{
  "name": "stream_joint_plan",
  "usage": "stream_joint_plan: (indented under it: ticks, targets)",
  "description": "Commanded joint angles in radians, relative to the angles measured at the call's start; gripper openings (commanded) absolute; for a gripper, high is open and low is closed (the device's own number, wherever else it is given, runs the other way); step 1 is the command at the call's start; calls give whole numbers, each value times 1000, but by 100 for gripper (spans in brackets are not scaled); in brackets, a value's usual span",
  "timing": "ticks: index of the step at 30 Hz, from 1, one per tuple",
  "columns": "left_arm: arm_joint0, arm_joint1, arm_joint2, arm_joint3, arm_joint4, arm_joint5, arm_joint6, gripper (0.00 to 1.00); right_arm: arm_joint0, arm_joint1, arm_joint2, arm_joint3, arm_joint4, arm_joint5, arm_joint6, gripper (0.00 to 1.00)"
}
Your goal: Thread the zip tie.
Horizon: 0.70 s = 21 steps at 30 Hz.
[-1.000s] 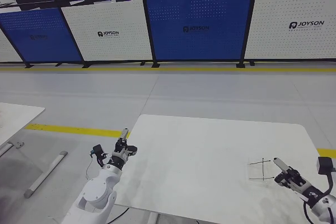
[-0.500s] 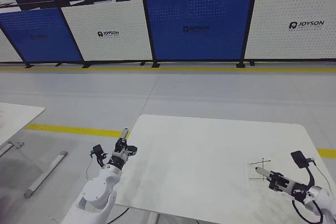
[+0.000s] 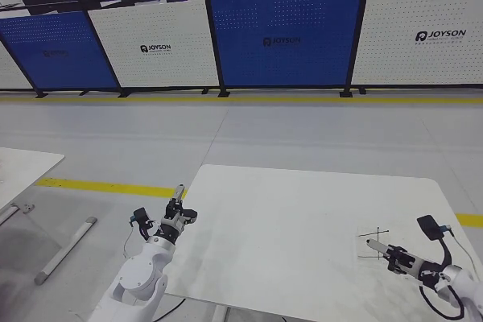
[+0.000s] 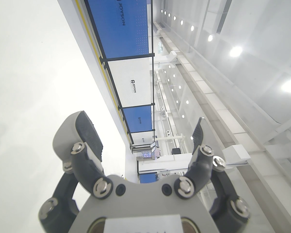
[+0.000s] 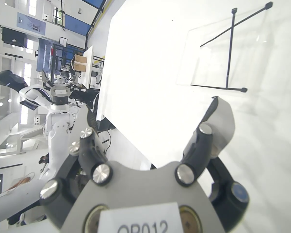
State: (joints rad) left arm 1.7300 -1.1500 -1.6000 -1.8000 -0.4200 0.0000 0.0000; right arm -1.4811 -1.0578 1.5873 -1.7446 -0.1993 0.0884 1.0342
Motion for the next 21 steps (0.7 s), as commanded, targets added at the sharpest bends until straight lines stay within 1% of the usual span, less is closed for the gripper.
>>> stream_joint_plan:
  ticks: [1,6,7,8,9,10,11,12,14,16,17,20,21]
  targets:
    - [0,0,0,0,0,0,0,100,0,0,0,0,0,0,0,100]
    - [0,0,0,0,0,0,0,100,0,0,0,0,0,0,0,100]
    - [0,0,0,0,0,0,0,100,3,1,-7,-15,18,-29,34,100]
    - [0,0,0,0,0,0,0,100,9,4,-1,-16,49,-76,94,100]
    - [0,0,0,0,0,0,0,100,19,10,27,3,76,-118,146,100]
    - [0,0,0,0,0,0,0,100,23,14,45,11,99,-148,181,100]
    - [0,0,0,0,0,0,0,100,26,19,65,15,147,-190,230,100]
    - [0,0,0,0,0,0,0,100,25,22,82,18,172,-215,260,100]
    - [0,0,0,0,0,0,0,100,25,30,111,22,211,-240,312,100]
    - [0,0,0,0,0,0,0,100,36,37,112,33,230,-238,356,100]
    - [0,0,0,0,0,0,0,100,44,41,99,42,232,-231,356,100]
    - [0,0,0,0,0,0,0,100,103,61,12,101,210,-177,356,100]
    - [0,0,0,0,0,0,0,100,119,64,0,117,211,-166,356,100]
